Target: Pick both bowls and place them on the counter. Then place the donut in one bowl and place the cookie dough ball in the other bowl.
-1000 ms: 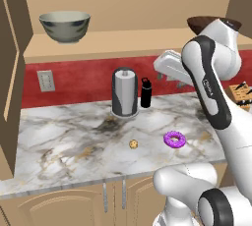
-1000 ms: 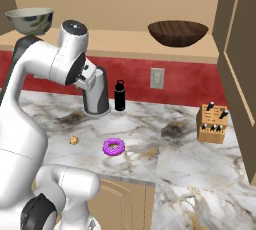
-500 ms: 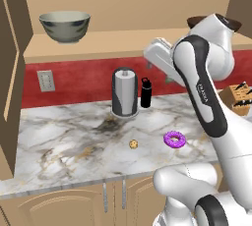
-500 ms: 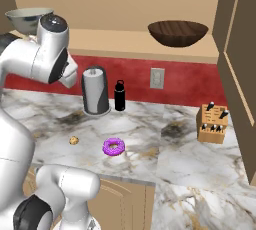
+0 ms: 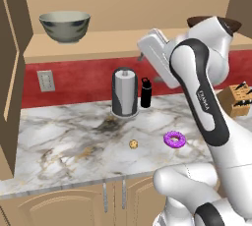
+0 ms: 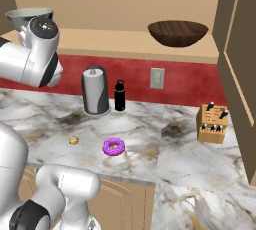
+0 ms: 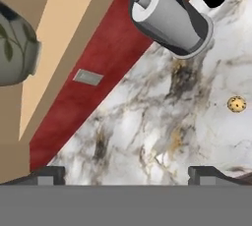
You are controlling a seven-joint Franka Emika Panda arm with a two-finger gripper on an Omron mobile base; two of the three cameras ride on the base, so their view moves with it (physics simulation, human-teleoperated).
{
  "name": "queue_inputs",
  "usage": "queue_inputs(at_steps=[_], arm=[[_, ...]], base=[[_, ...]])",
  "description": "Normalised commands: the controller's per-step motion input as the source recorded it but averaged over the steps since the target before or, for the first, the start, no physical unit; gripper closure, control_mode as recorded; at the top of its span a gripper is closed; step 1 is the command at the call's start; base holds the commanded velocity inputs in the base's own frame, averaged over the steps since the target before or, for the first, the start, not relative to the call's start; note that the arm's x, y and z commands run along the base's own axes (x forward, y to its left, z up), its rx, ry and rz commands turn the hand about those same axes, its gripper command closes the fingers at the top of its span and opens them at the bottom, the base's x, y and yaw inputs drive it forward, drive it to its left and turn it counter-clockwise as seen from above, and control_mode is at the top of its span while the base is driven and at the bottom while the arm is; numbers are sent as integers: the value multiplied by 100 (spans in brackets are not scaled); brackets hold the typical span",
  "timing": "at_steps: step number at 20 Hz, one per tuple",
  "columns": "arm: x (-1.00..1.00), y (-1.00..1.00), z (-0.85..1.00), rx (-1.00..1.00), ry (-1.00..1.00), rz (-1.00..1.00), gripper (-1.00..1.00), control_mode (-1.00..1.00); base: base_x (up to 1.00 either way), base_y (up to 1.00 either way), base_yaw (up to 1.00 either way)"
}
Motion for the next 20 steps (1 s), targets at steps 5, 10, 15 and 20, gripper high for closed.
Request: queue_inputs(at_steps=[5, 10, 15, 20], arm=[[1, 38, 22, 11, 0, -5, -100, -100], [10, 40, 21, 12, -5, -5, -100, -100], [34, 38, 17, 7, -11, -2, -100, -100], [51, 35, 15, 11, -2, 0, -100, -100]], base=[[0, 0, 0], [0, 0, 0], [0, 0, 0], [0, 0, 0]])
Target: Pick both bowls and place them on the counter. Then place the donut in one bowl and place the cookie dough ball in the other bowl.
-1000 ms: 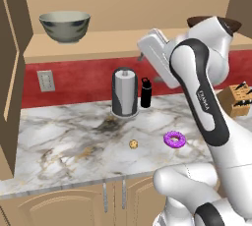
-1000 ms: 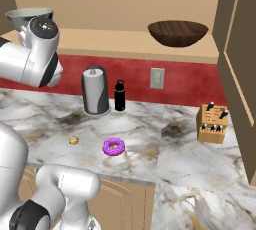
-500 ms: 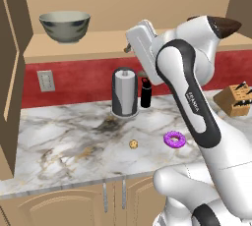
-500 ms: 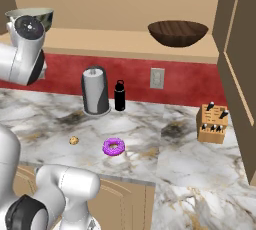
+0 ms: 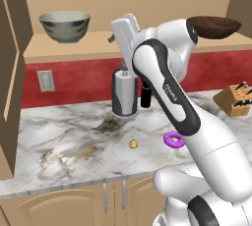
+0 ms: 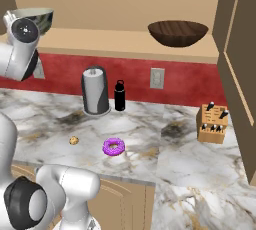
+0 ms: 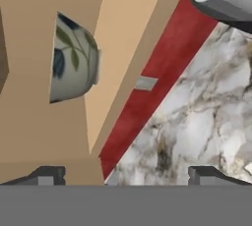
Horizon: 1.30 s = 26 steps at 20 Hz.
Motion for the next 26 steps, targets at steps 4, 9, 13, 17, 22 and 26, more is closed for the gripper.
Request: queue_inputs(at_steps=[4, 9, 13, 17, 22, 26], arm=[[38, 24, 40, 12, 5, 0, -100, -100], [36, 16, 44, 6, 6, -2, -100, -100], [35, 13, 25, 1, 9, -4, -100, -100], [40, 7, 2, 0, 0, -2, -100, -100], [44, 16, 1, 0, 0, -2, -100, -100], [44, 19, 0, 0, 0, 0, -100, -100]], base=[[0, 0, 0], [0, 0, 0], [0, 0, 0], [0, 0, 0], [0, 0, 0], [0, 0, 0]])
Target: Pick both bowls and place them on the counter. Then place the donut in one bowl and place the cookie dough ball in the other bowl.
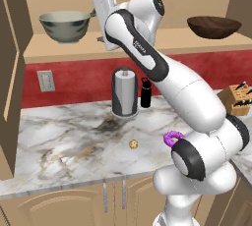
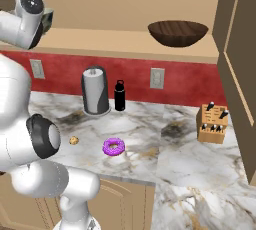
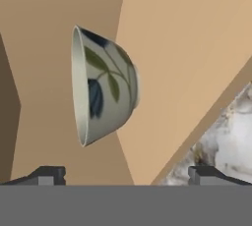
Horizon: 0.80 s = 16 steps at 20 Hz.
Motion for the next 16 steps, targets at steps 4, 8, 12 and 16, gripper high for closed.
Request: queue_inputs(at_steps=[4, 8, 12, 16], arm=[[49, 22, 0, 0, 3, 0, -100, -100], [39, 14, 0, 0, 11, 0, -100, -100], [29, 16, -4, 0, 11, 0, -100, -100], [31, 19, -1, 0, 1, 0, -100, -100]], base=[[0, 0, 0], [0, 0, 0], [0, 0, 0], [0, 0, 0]])
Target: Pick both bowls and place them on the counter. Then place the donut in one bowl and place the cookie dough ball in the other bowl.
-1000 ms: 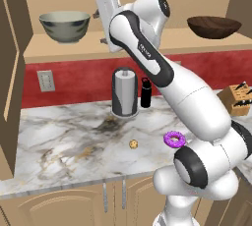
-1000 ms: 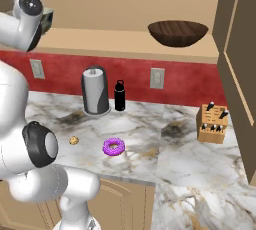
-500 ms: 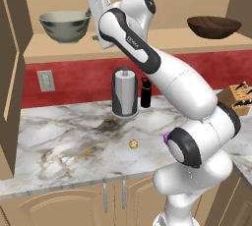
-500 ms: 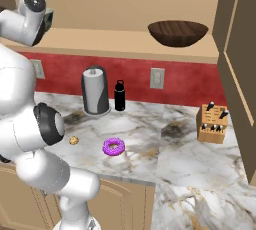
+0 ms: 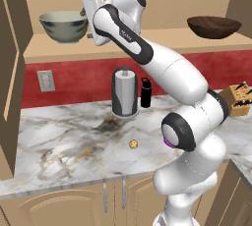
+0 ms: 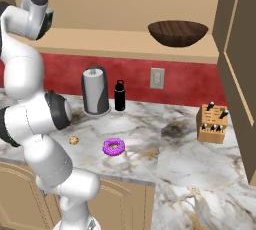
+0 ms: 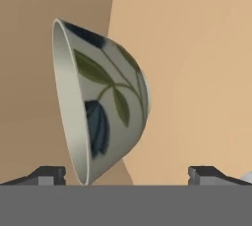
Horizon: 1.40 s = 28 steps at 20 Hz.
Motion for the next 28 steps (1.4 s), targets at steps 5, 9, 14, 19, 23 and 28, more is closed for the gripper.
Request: queue_inputs(at_steps=[5, 9, 14, 19, 23, 28], arm=[[37, 17, -4, 0, 1, 0, -100, -100], [36, 16, -7, -1, 1, 0, -100, -100], [36, 15, -3, -1, 0, 0, -100, -100], [27, 14, -7, -3, 4, 0, -100, -100], [24, 15, -2, -2, 2, 0, 100, -100], [2, 4, -10, -3, 9, 0, 100, -100]], base=[[0, 0, 0], [0, 0, 0], [0, 0, 0], [0, 0, 0], [0, 0, 0], [0, 0, 0]])
